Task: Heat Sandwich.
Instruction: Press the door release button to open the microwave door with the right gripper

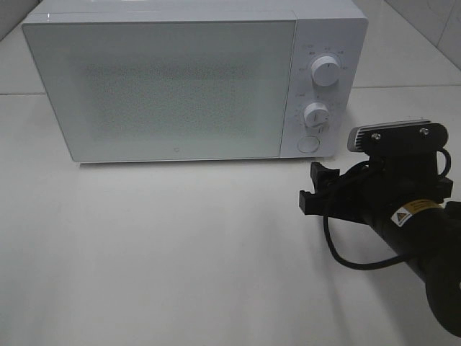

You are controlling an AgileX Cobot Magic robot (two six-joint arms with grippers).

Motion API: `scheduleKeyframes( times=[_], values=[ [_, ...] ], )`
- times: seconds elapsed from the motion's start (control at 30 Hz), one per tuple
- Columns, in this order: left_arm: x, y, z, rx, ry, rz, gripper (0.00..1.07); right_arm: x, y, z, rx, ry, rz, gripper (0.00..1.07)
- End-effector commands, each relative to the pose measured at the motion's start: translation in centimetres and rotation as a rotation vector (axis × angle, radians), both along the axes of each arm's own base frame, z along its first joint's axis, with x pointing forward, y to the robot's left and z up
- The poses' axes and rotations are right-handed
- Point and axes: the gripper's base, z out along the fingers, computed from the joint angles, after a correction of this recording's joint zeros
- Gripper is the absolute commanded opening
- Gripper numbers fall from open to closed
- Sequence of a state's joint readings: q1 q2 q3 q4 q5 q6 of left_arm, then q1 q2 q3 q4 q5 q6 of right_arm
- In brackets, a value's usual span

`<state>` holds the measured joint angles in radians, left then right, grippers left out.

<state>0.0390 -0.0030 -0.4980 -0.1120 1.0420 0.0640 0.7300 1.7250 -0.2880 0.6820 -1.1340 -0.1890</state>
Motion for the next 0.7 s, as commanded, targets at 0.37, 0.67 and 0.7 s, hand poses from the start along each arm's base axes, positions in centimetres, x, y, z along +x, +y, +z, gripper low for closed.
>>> scheduleKeyframes(
  times=[0.37,0.67,0.7],
  values=[
    [-0.35,-0.02,-0.06,-0.002,-0.028,0.003,1.01,0.23,0.54,0.19,0.021,-0.034,-0.004,0.76],
    [-0.35,-0.02,-0.06,-0.002,-0.028,0.003,1.01,0.24,0.54,0.2,0.244,-0.009,-0.083,0.76],
    [-0.35,-0.02,-0.06,-0.002,-0.028,0.003,1.01,0.24,0.54,0.2,0.244,-0.009,-0.083,0.76]
  ],
)
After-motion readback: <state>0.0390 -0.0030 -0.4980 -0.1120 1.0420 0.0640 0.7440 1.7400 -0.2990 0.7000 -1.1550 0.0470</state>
